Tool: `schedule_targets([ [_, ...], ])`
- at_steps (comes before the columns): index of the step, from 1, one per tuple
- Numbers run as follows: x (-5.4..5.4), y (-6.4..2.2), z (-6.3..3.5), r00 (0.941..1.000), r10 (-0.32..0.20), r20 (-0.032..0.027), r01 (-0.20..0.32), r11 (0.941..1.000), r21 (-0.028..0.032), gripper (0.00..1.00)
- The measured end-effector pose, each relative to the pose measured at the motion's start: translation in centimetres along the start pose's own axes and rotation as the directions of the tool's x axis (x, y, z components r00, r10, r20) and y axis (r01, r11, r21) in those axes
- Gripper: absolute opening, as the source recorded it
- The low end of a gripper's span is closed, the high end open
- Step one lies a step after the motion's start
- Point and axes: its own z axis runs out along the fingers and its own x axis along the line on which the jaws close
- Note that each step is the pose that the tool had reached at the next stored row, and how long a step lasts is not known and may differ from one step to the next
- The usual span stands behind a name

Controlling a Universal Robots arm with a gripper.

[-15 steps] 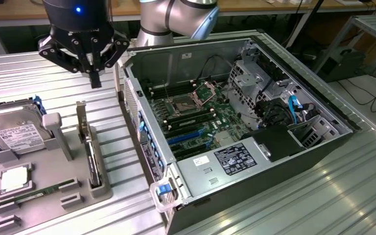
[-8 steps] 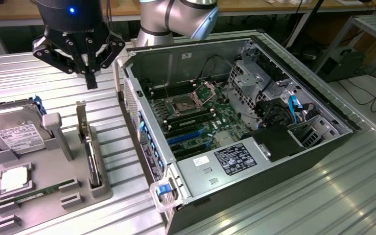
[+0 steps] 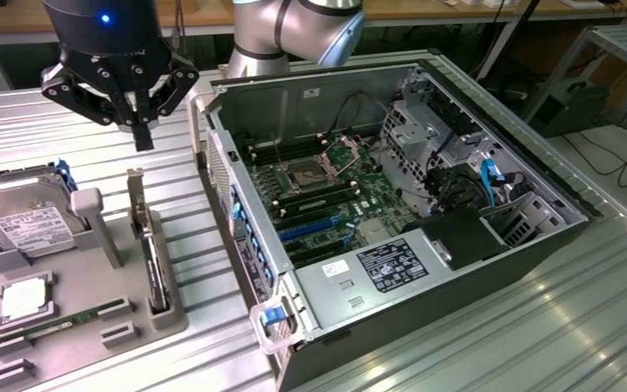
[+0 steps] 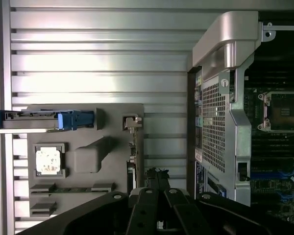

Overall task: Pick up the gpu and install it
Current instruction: 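Reach for the gpu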

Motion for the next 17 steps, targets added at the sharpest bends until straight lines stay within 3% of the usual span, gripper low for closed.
schedule_targets([
  [17,1.7,-0.11,0.02,1.0000,-0.006,-0.0013,0.006,1.0000,-0.0001,0.11],
])
